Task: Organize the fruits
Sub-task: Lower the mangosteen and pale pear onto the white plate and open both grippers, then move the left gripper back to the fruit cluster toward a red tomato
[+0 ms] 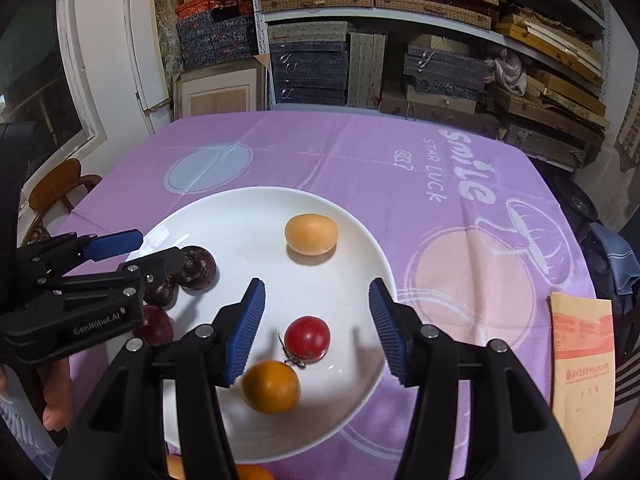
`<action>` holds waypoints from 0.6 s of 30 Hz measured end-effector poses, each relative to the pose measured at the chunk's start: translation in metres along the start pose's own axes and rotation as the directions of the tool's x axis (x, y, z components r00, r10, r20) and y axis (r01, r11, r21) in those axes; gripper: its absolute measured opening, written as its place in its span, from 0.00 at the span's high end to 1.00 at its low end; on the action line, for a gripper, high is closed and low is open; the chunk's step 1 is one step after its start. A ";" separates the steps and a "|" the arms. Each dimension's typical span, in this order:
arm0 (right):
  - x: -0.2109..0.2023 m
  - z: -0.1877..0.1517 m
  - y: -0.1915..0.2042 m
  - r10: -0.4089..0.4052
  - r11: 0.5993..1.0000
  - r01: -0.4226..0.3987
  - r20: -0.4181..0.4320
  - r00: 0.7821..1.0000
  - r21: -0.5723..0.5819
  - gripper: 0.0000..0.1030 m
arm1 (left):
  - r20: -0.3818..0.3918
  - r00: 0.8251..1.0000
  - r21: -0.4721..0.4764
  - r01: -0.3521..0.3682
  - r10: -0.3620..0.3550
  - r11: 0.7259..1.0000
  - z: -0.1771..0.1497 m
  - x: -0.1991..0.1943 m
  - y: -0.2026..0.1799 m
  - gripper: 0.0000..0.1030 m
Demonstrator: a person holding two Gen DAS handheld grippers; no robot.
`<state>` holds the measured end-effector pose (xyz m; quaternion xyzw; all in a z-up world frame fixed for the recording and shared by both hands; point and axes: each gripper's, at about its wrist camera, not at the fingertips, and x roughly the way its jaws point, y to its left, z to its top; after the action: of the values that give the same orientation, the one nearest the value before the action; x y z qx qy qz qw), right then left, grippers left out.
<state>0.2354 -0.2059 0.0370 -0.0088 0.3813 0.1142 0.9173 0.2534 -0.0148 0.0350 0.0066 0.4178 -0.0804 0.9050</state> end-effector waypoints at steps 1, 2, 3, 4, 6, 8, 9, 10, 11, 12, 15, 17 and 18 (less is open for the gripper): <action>-0.010 -0.003 0.000 -0.004 1.000 0.004 0.016 1.000 -0.002 0.45 | 0.003 1.000 -0.005 0.001 -0.001 1.000 -0.003 -0.007 0.003 0.44; -0.020 -0.007 0.001 -0.005 1.000 0.005 0.033 0.999 -0.003 0.42 | 0.005 1.000 -0.011 -0.001 0.001 1.000 -0.007 -0.015 0.007 0.44; -0.031 -0.012 0.001 -0.002 1.000 0.003 0.049 0.999 -0.003 0.38 | 0.009 1.000 -0.015 0.000 0.000 1.000 -0.012 -0.023 0.010 0.43; -0.042 -0.017 0.001 -0.001 1.000 0.001 0.065 0.998 -0.002 0.36 | 0.014 1.000 -0.016 0.002 -0.001 1.000 -0.019 -0.030 0.013 0.43; -0.063 -0.032 0.000 0.000 1.000 0.000 0.095 0.995 0.005 0.32 | 0.015 1.000 -0.025 -0.003 0.004 1.000 -0.035 -0.043 0.021 0.41; -0.079 -0.045 -0.002 0.016 1.000 -0.018 0.108 0.994 0.019 0.30 | 0.007 1.000 -0.031 -0.013 0.013 0.999 -0.053 -0.052 0.027 0.41; -0.087 -0.053 -0.002 0.021 0.999 -0.024 0.112 0.993 0.026 0.29 | 0.003 1.000 -0.037 -0.017 0.017 0.999 -0.064 -0.057 0.030 0.41; -0.095 -0.062 -0.003 0.023 0.999 -0.027 0.119 0.993 0.030 0.28 | 0.001 1.000 -0.043 -0.027 0.027 0.999 -0.073 -0.060 0.033 0.41; -0.102 -0.071 -0.003 0.015 0.999 -0.019 0.128 0.992 0.034 0.25 | 0.001 0.999 -0.049 -0.037 0.037 0.998 -0.081 -0.064 0.036 0.41; -0.109 -0.081 -0.004 0.001 0.999 -0.007 0.138 0.990 0.042 0.22 | 0.001 0.999 -0.055 -0.046 0.046 0.997 -0.090 -0.066 0.039 0.41; -0.125 -0.107 -0.009 -0.037 0.997 0.025 0.167 0.985 0.069 0.20 | -0.007 0.998 -0.069 -0.069 0.069 0.995 -0.112 -0.071 0.045 0.41; -0.133 -0.124 -0.012 -0.059 0.995 0.045 0.176 0.983 0.085 0.19 | -0.015 0.998 -0.075 -0.065 0.064 0.995 -0.124 -0.073 0.047 0.41; -0.136 -0.131 -0.015 -0.066 0.994 0.049 0.177 0.982 0.097 0.18 | -0.022 0.998 -0.075 -0.056 0.054 0.996 -0.129 -0.073 0.045 0.41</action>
<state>0.0548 -0.2614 0.0385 0.0328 0.3014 0.0701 0.9503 0.1160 0.0503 0.0034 -0.0152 0.4292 -0.0397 0.9022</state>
